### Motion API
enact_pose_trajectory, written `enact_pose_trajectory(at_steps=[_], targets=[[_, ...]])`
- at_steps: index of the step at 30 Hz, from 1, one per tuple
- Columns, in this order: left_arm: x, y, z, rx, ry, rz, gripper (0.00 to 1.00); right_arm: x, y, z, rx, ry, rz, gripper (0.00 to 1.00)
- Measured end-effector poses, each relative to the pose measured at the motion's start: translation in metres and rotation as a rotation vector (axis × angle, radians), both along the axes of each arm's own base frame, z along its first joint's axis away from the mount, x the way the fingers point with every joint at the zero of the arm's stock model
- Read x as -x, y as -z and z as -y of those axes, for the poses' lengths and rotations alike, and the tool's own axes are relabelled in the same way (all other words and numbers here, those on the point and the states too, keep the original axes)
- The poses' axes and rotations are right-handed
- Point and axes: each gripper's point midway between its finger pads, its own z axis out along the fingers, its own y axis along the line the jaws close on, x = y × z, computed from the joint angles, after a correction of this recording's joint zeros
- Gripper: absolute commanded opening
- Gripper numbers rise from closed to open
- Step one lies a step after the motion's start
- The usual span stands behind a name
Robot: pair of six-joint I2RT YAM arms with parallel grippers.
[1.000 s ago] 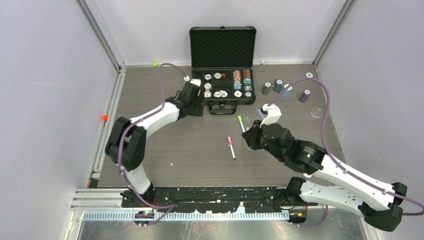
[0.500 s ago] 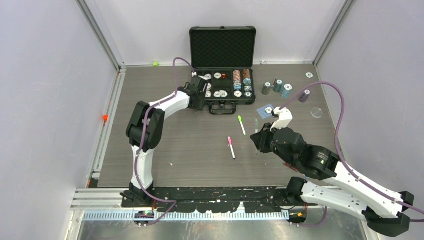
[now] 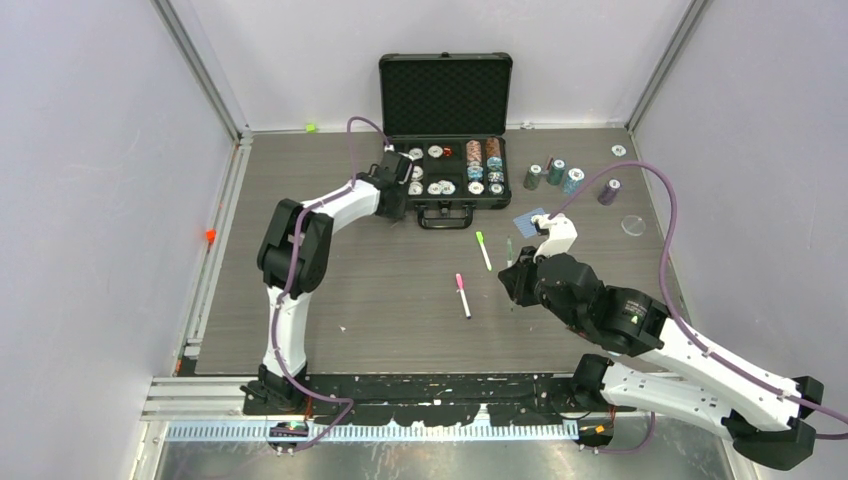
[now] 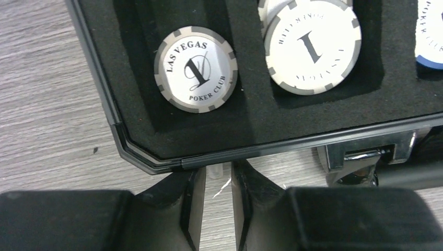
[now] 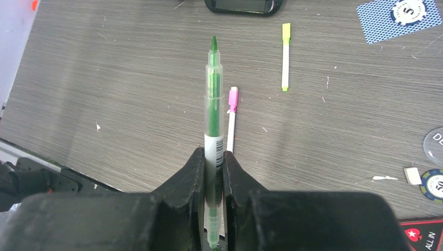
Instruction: Insert the pens into the pen caps
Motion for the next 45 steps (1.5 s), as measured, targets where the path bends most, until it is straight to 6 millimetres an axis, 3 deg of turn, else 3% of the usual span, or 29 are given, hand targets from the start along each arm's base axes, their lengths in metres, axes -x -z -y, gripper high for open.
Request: enact_pose_trajectory(at_steps=[2, 5, 13, 23, 32, 37, 45], targets=[[0.0, 0.0, 0.002, 0.01, 0.003, -0.002, 0.18, 0.0, 0.001, 0.0, 0.002, 0.0, -0.001, 0.0], [0.0, 0.0, 0.004, 0.024, 0.007, -0.003, 0.0, 0.0, 0.001, 0.0, 0.004, 0.0, -0.002, 0.01], [0.008, 0.0, 0.001, 0.057, -0.012, 0.008, 0.0, -0.002, 0.008, -0.004, 0.031, 0.0, -0.019, 0.0], [0.108, -0.003, -0.021, 0.159, -0.119, -0.112, 0.0, -0.006, 0.012, -0.01, 0.04, -0.004, -0.027, 0.0], [0.18, -0.004, -0.001, 0.227, -0.112, -0.179, 0.04, -0.009, 0.013, -0.019, 0.033, -0.019, -0.031, 0.0], [0.216, 0.007, 0.002, 0.217, -0.102, -0.225, 0.13, -0.008, 0.012, -0.021, 0.027, -0.024, -0.032, 0.0], [0.234, 0.006, 0.0, 0.214, -0.1, -0.22, 0.46, -0.009, 0.019, -0.025, 0.046, -0.032, -0.051, 0.01]])
